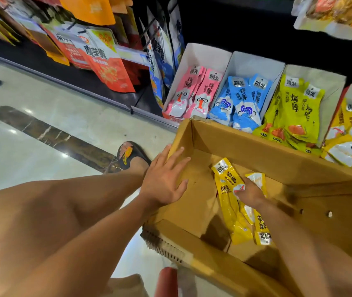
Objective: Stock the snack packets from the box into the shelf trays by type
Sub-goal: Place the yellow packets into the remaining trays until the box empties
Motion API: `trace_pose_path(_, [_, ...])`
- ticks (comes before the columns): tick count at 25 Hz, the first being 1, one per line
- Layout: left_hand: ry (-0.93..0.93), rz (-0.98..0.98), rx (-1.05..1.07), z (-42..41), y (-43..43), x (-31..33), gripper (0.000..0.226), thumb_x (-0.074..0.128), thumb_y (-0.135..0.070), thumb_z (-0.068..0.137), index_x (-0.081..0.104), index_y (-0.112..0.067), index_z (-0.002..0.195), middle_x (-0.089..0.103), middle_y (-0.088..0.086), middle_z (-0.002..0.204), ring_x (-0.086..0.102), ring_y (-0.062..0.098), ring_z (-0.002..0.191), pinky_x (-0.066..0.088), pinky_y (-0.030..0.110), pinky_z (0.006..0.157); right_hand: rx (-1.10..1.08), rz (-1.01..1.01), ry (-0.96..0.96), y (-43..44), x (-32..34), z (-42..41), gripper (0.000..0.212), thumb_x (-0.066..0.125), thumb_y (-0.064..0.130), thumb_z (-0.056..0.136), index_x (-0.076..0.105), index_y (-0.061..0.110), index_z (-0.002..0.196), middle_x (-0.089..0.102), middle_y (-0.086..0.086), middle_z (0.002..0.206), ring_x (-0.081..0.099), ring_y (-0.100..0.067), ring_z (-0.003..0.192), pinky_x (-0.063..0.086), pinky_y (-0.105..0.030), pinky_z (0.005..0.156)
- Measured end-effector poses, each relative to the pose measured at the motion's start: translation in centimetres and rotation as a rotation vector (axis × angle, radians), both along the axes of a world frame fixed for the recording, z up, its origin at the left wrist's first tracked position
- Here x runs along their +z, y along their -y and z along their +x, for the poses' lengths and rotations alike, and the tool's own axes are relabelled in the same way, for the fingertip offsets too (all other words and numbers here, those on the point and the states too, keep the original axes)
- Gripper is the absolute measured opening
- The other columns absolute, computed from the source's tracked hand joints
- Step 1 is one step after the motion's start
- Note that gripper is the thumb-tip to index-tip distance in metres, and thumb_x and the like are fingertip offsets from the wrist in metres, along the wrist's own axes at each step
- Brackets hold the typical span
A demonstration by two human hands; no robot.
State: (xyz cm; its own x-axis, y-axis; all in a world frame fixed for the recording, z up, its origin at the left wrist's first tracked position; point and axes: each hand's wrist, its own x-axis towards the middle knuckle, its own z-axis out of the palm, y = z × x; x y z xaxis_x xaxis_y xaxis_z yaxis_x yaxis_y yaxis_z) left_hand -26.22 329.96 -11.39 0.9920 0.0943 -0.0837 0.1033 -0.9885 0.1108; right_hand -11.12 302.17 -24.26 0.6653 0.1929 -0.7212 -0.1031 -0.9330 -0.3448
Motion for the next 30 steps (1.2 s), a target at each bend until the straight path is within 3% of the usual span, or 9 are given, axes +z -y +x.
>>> trace_pose_path(4, [0.051, -0.009, -0.025, -0.1, -0.1, -0.1, 0.064, 0.047, -0.056, 0.095, 0.047, -0.027, 0.151, 0.027, 0.001, 0.168, 0.005, 0.03, 0.158, 0.02, 0.047, 0.124, 0.01, -0.067, 0.022, 0.3, -2.5, -0.5, 0.068, 0.067, 0.023, 0.09, 0.037, 0.007, 0.15, 0.05, -0.023, 0.141, 0.047, -0.039, 0.132, 0.042, -0.039, 0.103])
trace_pose_path(7, [0.048, -0.02, -0.012, -0.1, -0.1, -0.3, 0.062, 0.048, -0.056, 0.095, 0.048, -0.028, 0.15, 0.026, 0.0, 0.168, 0.004, 0.029, 0.158, 0.023, 0.048, 0.124, 0.073, -0.043, 0.047, 0.9, -3.5, -1.7, 0.029, 0.069, 0.025, 0.085, 0.066, 0.014, 0.112, 0.068, -0.018, 0.111, 0.062, -0.037, 0.108, 0.047, -0.032, 0.077])
trace_pose_path(9, [0.062, -0.037, -0.015, -0.1, -0.1, -0.3, 0.061, 0.049, -0.056, 0.094, 0.051, -0.027, 0.149, 0.028, 0.001, 0.167, 0.006, 0.03, 0.158, 0.026, 0.049, 0.123, 0.093, 0.031, 0.076, 0.9, -3.1, -2.4, 0.008, 0.069, 0.022, 0.087, 0.069, 0.016, 0.083, 0.069, -0.014, 0.087, 0.066, -0.035, 0.094, 0.04, -0.031, 0.064])
trace_pose_path(12, [0.018, -0.032, 0.004, 0.0, 0.0, 0.0, 0.062, 0.044, -0.06, 0.095, 0.048, -0.03, 0.15, 0.024, -0.002, 0.168, 0.001, 0.028, 0.159, 0.026, 0.051, 0.123, 0.032, 0.141, 0.138, 0.7, -0.8, -2.7, 0.032, 0.068, 0.02, 0.091, 0.057, 0.024, 0.061, 0.055, 0.005, 0.06, 0.061, -0.027, 0.074, 0.032, -0.029, 0.053])
trace_pose_path(18, [-0.072, -0.196, 0.08, 0.1, 0.0, 0.8, 0.052, 0.033, -0.064, 0.101, 0.058, -0.04, 0.139, 0.02, -0.014, 0.168, -0.012, 0.019, 0.158, 0.028, 0.051, 0.12, -0.193, 0.419, 0.127, -0.7, 5.9, -2.5, 0.02, 0.07, 0.017, 0.092, 0.068, 0.02, 0.072, 0.065, -0.007, 0.073, 0.065, -0.024, 0.062, 0.052, -0.034, 0.065])
trace_pose_path(21, [-0.065, -0.369, 0.108, 0.2, -0.1, 1.3, 0.056, 0.024, -0.067, 0.101, 0.062, -0.042, 0.135, 0.025, -0.019, 0.165, -0.012, 0.015, 0.157, 0.028, 0.049, 0.12, -0.327, 0.604, 0.107, -2.2, 10.0, -3.1, 0.016, 0.067, 0.013, 0.094, 0.069, 0.015, 0.078, 0.062, -0.003, 0.07, 0.055, -0.008, 0.048, 0.046, -0.023, 0.053])
trace_pose_path(24, [-0.077, -0.581, 0.185, 0.4, 0.1, 2.2, 0.065, 0.019, -0.075, 0.096, 0.062, -0.044, 0.134, 0.031, -0.024, 0.161, -0.01, 0.007, 0.155, 0.021, 0.046, 0.121, -0.347, 0.74, 0.102, -4.0, 13.7, -3.9, 0.02, 0.064, 0.015, 0.097, 0.067, -0.001, 0.086, 0.058, -0.008, 0.069, 0.048, -0.009, 0.055, 0.041, -0.022, 0.054])
trace_pose_path(27, [-0.078, -0.791, 0.287, 0.8, 0.3, 2.8, 0.066, 0.029, -0.08, 0.093, 0.067, -0.04, 0.129, 0.041, -0.025, 0.154, -0.003, 0.0, 0.153, 0.017, 0.045, 0.124, -0.346, 0.804, 0.054, -6.9, 16.5, -5.3, 0.015, 0.061, 0.017, 0.099, 0.071, 0.012, 0.089, 0.06, 0.006, 0.062, 0.048, -0.004, 0.054, 0.042, -0.018, 0.053])
trace_pose_path(30, [-0.035, -0.881, 0.351, 1.2, 0.4, 2.5, 0.036, 0.05, -0.066, 0.095, 0.074, -0.041, 0.106, 0.049, -0.025, 0.144, 0.006, -0.004, 0.149, 0.016, 0.039, 0.124, -0.272, 0.825, -0.012, -9.1, 17.3, -6.4, 0.019, 0.057, 0.017, 0.101, 0.072, 0.023, 0.091, 0.061, 0.009, 0.062, 0.051, -0.005, 0.056, 0.044, -0.02, 0.056])
